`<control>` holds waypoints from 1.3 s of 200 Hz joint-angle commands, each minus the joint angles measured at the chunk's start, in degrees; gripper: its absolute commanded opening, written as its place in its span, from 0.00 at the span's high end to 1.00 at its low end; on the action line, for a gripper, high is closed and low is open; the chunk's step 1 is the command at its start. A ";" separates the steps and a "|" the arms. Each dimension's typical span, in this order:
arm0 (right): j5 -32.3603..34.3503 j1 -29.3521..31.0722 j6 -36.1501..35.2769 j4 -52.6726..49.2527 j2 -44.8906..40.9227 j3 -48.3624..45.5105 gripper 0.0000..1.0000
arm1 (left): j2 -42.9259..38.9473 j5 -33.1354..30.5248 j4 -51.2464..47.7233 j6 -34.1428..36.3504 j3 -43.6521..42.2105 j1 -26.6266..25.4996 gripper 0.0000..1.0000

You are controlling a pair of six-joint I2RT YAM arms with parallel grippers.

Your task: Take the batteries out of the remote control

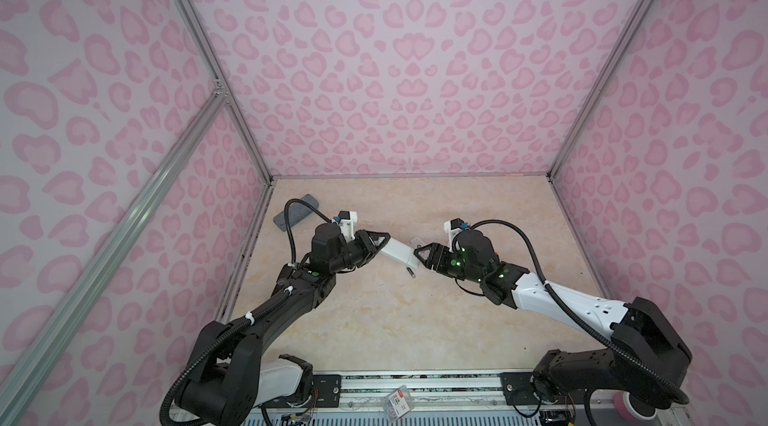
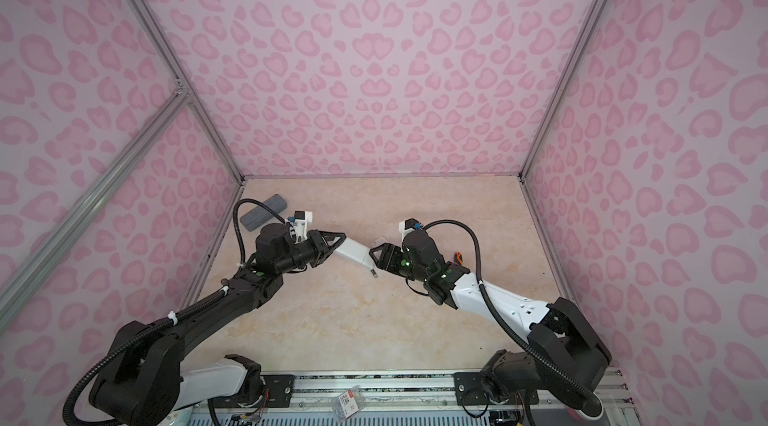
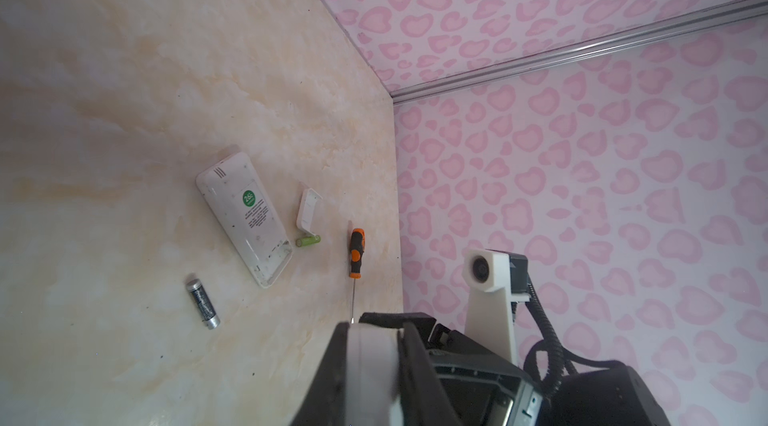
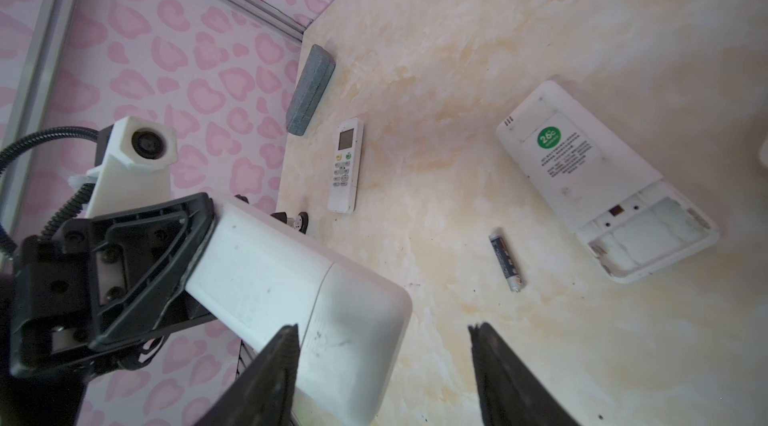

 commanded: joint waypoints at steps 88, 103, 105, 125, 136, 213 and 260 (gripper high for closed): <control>-6.40 -0.49 4.15 6.84 4.05 -0.41 0.59 | 0.54 1.83 10.15 -3.11 -1.19 0.10 0.96; -6.45 -0.47 4.15 6.75 3.92 -0.71 0.65 | 0.69 1.92 10.28 -3.18 -1.34 0.07 0.96; -6.43 -0.47 4.15 6.79 3.82 -0.75 0.65 | 0.70 1.92 10.27 -3.23 -1.31 0.05 0.96; -5.94 -0.46 3.69 5.97 3.46 -0.86 0.67 | 0.62 1.92 10.35 -3.20 -1.45 0.13 0.96; -5.68 -0.49 3.46 5.47 3.19 -0.93 0.67 | 0.48 1.90 10.34 -3.21 -1.45 0.15 0.96; -4.05 -0.50 1.87 2.53 0.35 -0.86 0.73 | 0.41 1.92 10.10 -2.76 -2.26 0.44 0.97; -4.13 -0.47 2.07 2.65 0.36 -0.30 0.78 | 0.76 2.31 10.06 -2.58 -2.34 0.45 0.96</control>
